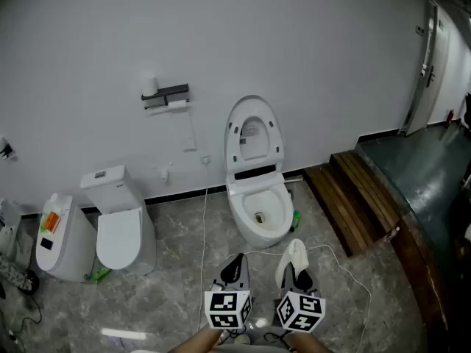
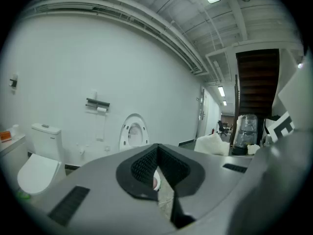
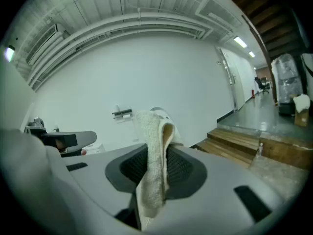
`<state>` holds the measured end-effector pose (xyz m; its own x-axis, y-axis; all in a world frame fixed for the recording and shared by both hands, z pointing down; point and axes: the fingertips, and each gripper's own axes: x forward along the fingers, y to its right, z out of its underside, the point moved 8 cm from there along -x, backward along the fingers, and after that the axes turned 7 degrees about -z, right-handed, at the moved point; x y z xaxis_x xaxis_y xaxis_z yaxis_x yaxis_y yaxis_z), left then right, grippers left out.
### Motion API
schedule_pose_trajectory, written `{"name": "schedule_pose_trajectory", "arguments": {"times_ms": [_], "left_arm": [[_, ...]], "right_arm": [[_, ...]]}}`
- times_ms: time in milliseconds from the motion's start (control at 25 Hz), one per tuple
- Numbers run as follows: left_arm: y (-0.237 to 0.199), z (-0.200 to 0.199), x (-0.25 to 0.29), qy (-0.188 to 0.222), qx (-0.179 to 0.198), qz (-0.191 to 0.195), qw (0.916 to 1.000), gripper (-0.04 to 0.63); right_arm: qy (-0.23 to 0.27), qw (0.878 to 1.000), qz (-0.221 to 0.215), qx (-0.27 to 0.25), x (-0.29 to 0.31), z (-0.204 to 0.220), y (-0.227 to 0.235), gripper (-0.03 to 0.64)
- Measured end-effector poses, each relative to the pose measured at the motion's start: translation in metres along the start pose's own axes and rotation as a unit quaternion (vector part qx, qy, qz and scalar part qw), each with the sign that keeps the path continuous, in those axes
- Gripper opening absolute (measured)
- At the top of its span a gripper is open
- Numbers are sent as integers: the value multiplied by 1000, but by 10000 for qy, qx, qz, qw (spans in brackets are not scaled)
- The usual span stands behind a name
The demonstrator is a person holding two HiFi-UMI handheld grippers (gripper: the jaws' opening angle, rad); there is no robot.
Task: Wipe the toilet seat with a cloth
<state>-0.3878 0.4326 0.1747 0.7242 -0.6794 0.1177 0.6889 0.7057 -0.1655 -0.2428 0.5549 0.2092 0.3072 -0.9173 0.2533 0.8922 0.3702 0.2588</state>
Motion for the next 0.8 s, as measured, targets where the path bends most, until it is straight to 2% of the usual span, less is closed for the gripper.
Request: {"name": "schedule_pose_trajectory", "arguments": {"times_ms": [120,480,800], "left_arm": [[0,2,6,-14,126,28,9999,-6],[-6,1,31,-137,-138,22,9998,-6],[0,-3,61,-128,-36,-3,9999,-6]], "right_arm": [[28,9999,45,116,10,-1,0,92],[-58,10000,9,67,30,-5,-1,92],[-102,9999,-57,76,60,-17,14,92]]}}
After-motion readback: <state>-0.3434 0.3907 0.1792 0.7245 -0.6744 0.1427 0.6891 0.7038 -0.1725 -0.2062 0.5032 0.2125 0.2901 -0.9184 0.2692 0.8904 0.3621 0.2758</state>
